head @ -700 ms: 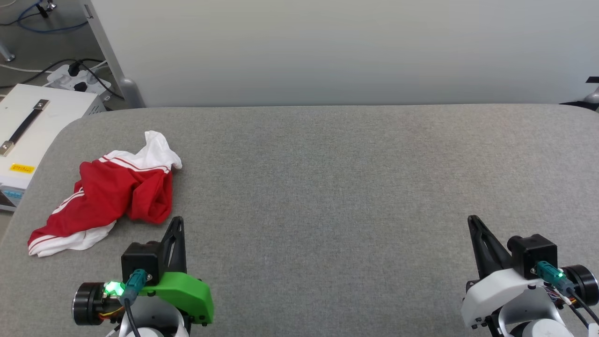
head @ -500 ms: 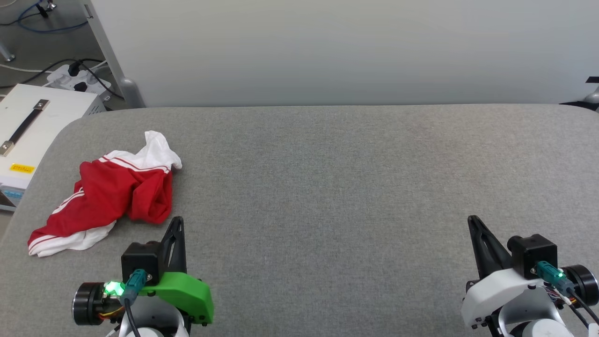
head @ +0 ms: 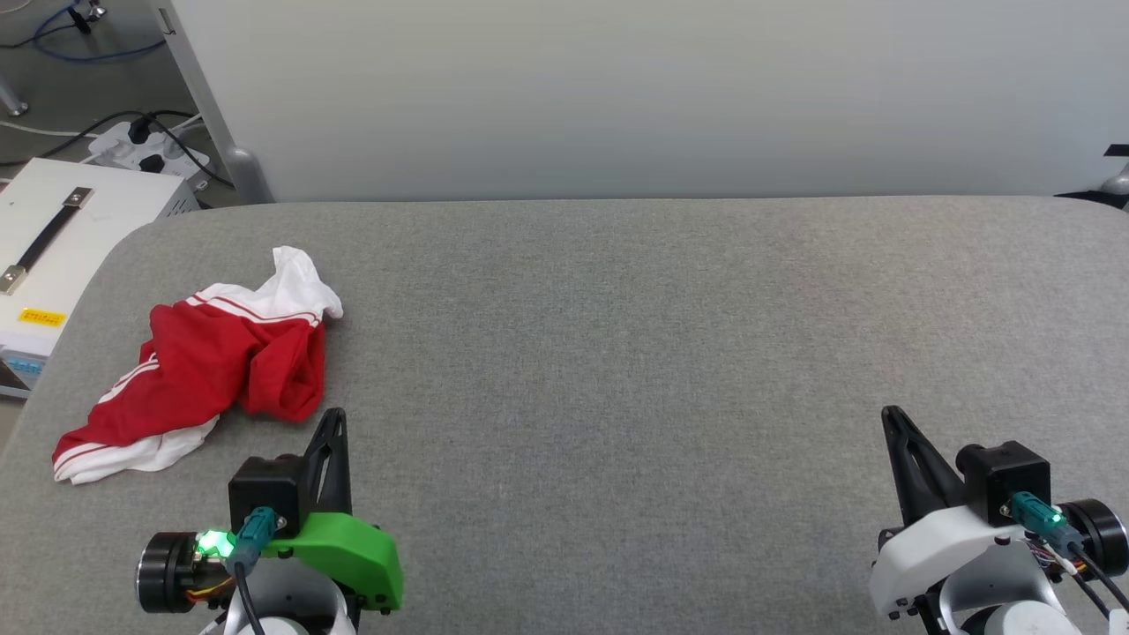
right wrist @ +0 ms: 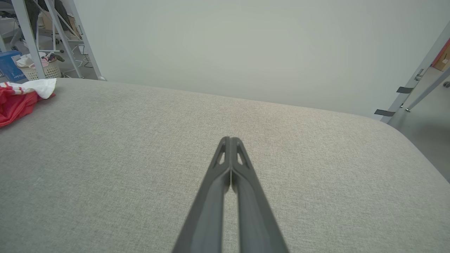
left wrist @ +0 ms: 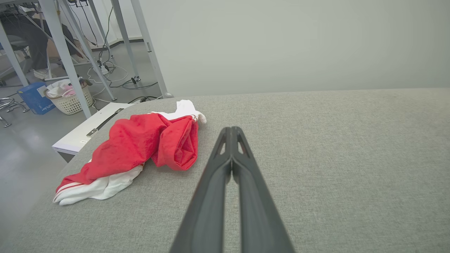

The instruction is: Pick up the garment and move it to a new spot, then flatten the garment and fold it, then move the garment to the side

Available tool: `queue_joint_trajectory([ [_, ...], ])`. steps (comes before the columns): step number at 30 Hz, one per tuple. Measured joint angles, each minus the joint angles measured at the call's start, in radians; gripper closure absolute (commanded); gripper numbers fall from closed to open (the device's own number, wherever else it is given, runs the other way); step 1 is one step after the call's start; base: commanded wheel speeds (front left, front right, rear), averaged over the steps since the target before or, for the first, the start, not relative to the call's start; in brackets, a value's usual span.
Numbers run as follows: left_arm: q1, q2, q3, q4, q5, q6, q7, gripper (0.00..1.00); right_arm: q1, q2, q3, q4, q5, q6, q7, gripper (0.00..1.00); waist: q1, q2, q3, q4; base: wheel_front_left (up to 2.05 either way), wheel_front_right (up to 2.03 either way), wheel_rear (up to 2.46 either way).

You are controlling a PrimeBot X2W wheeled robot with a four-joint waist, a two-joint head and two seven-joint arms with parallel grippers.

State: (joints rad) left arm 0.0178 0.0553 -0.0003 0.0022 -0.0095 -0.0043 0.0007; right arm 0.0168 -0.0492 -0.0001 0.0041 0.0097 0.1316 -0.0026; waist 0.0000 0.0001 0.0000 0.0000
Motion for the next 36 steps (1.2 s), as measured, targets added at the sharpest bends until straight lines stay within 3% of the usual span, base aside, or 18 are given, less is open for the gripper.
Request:
queue_joint_trajectory([
  [28, 0.0, 0.0, 0.0, 0.0, 0.0, 0.0, 0.0, 1.0, 0.0, 0.0, 0.0, 0.0, 0.0, 0.0, 0.0, 1.0, 0.0, 0.0, 0.0, 0.0, 0.0, 0.0, 0.0],
  [29, 0.0, 0.0, 0.0, 0.0, 0.0, 0.0, 0.0, 0.0, 0.0, 0.0, 0.0, 0.0, 0.0, 0.0, 0.0, 0.0, 0.0, 0.0, 0.0, 0.0, 0.0, 0.0, 0.0],
  [36, 0.001, 0.0, 0.0, 0.0, -0.001, 0.0, 0.0, 0.0, 0.0, 0.001, -0.001, 0.0, 0.002, 0.0, -0.001, 0.0, 0.0, 0.0, 0.0, 0.0, 0.0, 0.0, 0.0],
])
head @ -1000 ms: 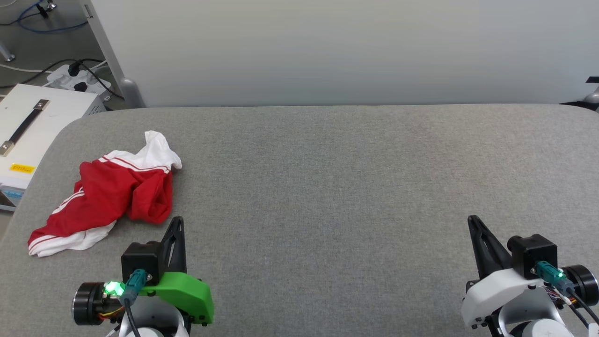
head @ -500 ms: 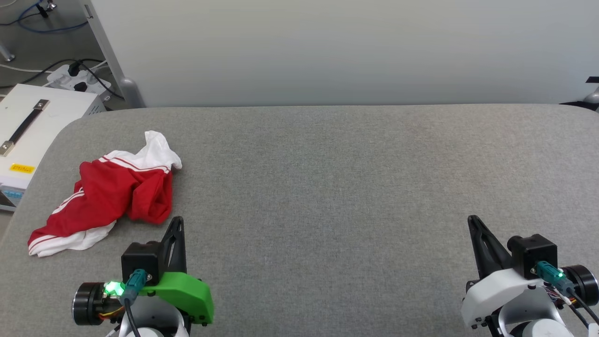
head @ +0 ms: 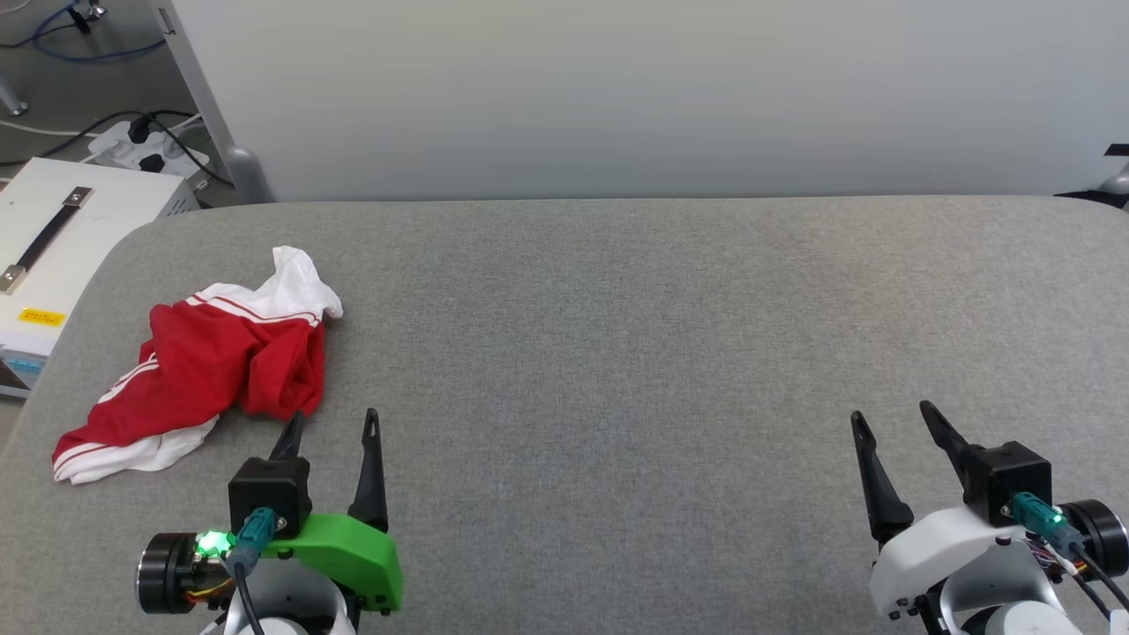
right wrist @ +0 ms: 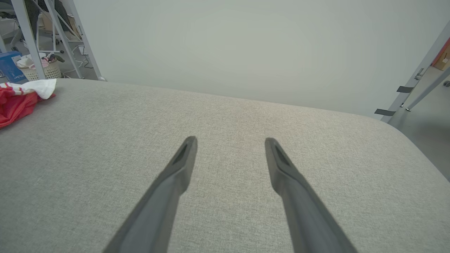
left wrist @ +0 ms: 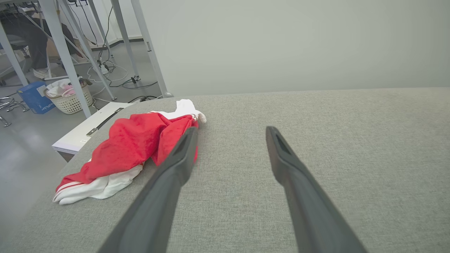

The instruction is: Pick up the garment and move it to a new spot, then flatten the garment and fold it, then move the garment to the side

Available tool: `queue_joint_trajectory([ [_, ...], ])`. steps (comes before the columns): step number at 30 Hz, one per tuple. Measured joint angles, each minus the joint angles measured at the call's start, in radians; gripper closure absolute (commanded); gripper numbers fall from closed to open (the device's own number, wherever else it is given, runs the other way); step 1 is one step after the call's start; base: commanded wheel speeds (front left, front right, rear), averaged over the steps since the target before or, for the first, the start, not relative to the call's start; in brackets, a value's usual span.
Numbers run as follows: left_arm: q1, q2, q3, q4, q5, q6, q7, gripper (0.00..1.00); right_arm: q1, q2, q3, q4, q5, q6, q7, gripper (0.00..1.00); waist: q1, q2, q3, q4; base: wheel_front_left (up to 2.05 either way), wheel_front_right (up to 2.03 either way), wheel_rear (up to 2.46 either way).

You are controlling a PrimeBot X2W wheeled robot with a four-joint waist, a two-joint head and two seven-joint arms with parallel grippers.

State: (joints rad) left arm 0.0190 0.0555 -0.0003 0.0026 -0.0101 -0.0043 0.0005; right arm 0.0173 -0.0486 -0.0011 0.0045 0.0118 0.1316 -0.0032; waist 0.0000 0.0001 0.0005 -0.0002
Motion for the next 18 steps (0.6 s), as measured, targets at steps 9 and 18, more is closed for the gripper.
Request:
queue_joint_trajectory([
  [9, 0.0, 0.0, 0.0, -0.001, -0.01, 0.01, -0.015, 0.0, 0.0, 0.0, -0.011, -0.001, 0.013, 0.0, -0.012, 0.0, 0.0, 0.0, 0.001, 0.0, 0.0, 0.0, 0.0],
  [18, 0.0, 0.0, 0.0, -0.003, -0.021, 0.017, -0.035, 0.0, 0.001, 0.0, -0.023, -0.007, 0.032, 0.0, -0.033, 0.0, 0.0, 0.0, 0.002, 0.0, 0.0, 0.0, 0.0],
])
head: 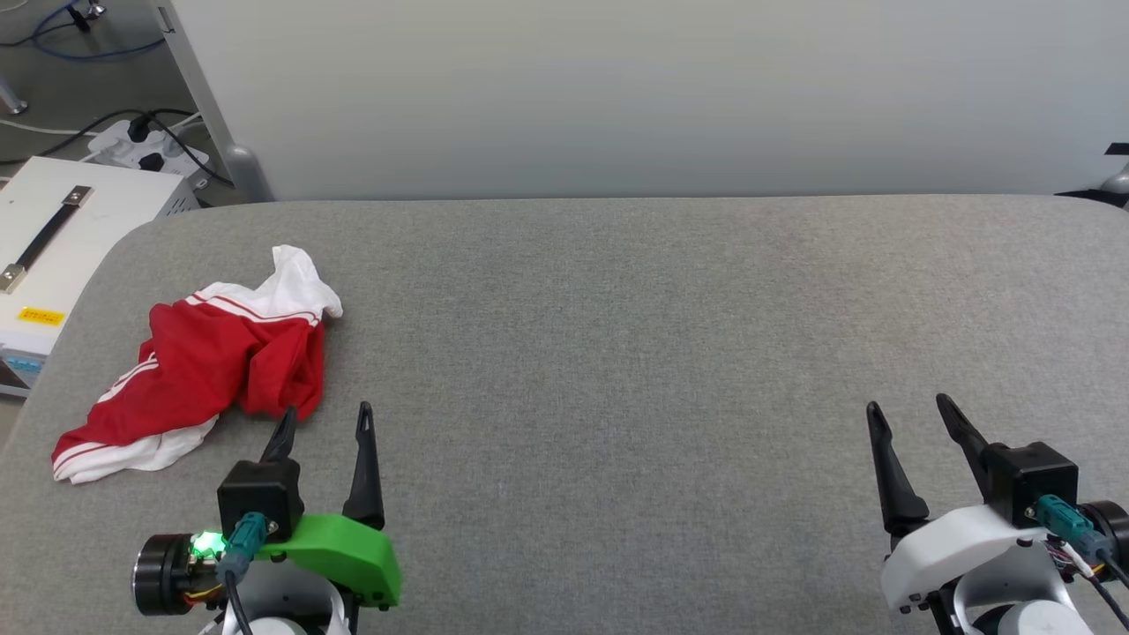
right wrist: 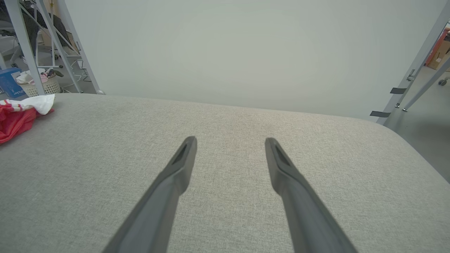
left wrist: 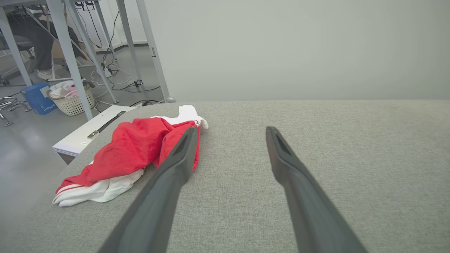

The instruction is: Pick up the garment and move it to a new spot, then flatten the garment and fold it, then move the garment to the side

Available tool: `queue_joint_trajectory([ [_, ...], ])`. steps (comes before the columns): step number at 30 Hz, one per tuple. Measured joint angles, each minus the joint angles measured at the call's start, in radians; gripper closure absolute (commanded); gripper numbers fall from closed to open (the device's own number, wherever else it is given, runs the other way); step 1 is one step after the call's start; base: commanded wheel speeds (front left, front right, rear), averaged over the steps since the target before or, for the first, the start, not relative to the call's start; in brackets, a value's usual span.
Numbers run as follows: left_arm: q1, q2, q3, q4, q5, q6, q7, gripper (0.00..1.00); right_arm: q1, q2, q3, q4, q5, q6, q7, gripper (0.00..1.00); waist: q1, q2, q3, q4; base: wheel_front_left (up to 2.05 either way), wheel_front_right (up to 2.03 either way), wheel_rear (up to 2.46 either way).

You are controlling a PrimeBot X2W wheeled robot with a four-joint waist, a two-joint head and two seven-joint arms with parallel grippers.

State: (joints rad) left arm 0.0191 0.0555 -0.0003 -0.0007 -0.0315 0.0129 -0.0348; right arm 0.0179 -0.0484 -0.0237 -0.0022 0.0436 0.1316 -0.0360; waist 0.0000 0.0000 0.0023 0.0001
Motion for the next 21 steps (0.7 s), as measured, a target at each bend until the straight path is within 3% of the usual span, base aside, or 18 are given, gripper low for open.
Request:
queue_joint_trajectory([
  [21, 0.0, 0.0, -0.012, -0.003, -0.009, 0.003, -0.043, 0.0, 0.004, 0.0, -0.018, -0.013, 0.052, 0.0, -0.041, 0.0, 0.0, 0.0, 0.0, 0.001, 0.0, 0.0, 0.0],
])
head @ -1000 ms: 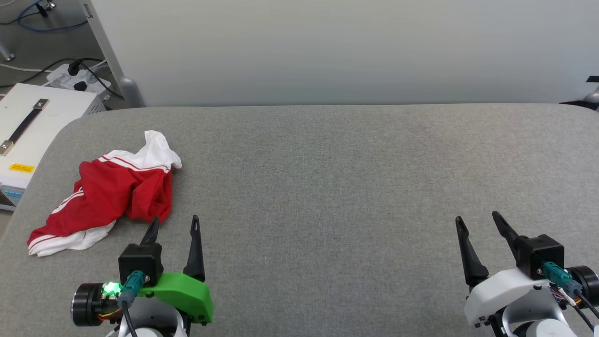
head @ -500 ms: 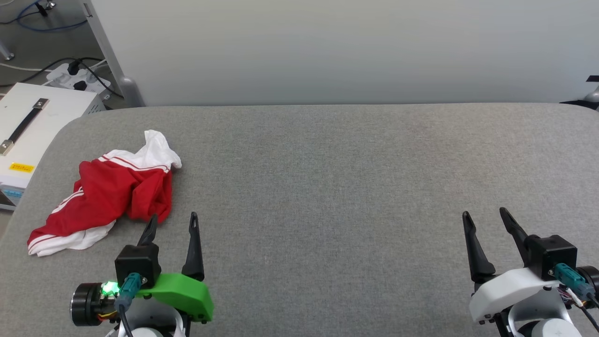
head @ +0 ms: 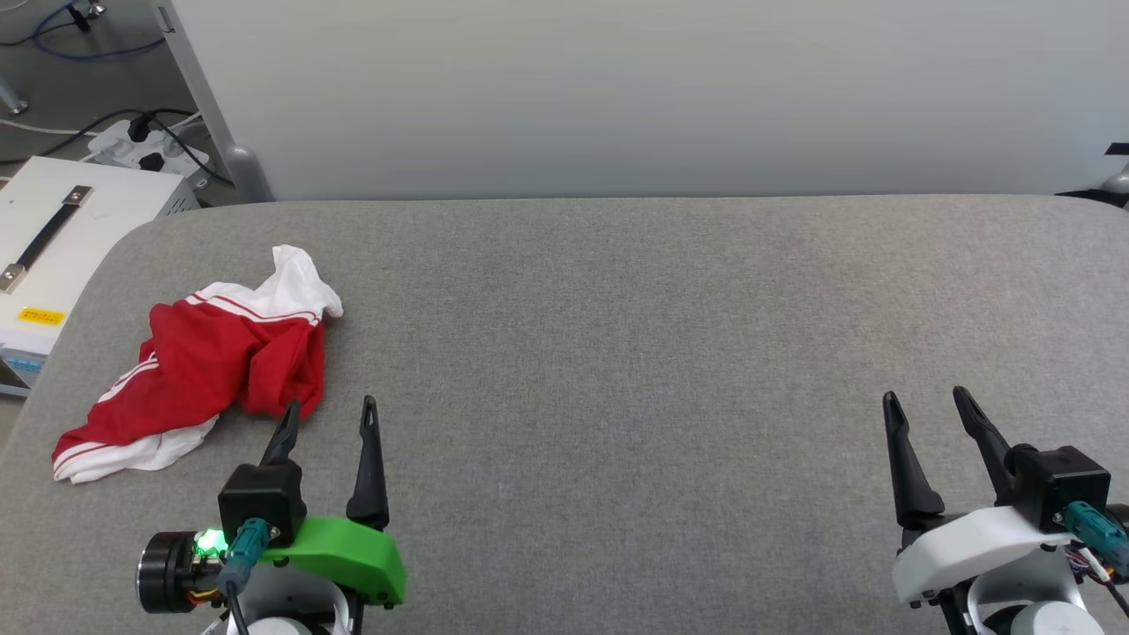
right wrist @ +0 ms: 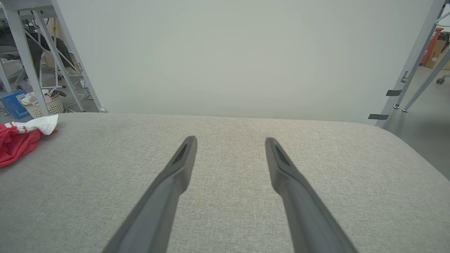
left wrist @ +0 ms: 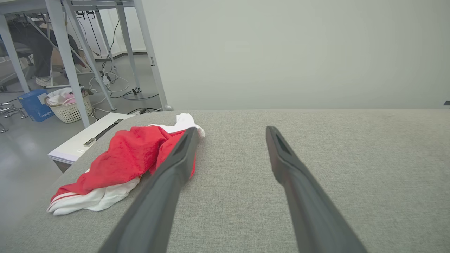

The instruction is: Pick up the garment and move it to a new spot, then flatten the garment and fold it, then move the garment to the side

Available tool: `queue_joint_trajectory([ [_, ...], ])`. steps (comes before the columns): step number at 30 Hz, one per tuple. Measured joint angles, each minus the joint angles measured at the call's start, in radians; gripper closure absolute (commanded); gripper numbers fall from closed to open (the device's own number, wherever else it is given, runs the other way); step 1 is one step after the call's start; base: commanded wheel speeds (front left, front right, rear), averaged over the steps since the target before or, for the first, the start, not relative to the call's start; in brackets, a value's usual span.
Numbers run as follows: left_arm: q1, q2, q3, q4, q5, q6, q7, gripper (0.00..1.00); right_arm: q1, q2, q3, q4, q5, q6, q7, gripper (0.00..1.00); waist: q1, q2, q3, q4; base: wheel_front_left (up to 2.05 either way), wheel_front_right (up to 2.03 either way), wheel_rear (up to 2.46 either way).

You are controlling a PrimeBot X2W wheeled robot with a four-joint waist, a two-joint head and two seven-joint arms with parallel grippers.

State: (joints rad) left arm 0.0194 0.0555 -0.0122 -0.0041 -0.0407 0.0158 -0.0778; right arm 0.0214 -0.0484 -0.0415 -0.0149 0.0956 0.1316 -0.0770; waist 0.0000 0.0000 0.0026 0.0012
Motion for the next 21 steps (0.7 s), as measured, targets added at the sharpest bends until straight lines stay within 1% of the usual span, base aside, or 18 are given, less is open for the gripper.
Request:
queue_joint_trajectory([
  [21, 0.001, 0.0, -0.012, 0.001, -0.012, 0.006, -0.046, 0.0, 0.018, 0.0, -0.02, -0.003, 0.049, 0.0, -0.049, 0.0, 0.0, 0.0, 0.002, 0.003, 0.0, 0.0, 0.0],
])
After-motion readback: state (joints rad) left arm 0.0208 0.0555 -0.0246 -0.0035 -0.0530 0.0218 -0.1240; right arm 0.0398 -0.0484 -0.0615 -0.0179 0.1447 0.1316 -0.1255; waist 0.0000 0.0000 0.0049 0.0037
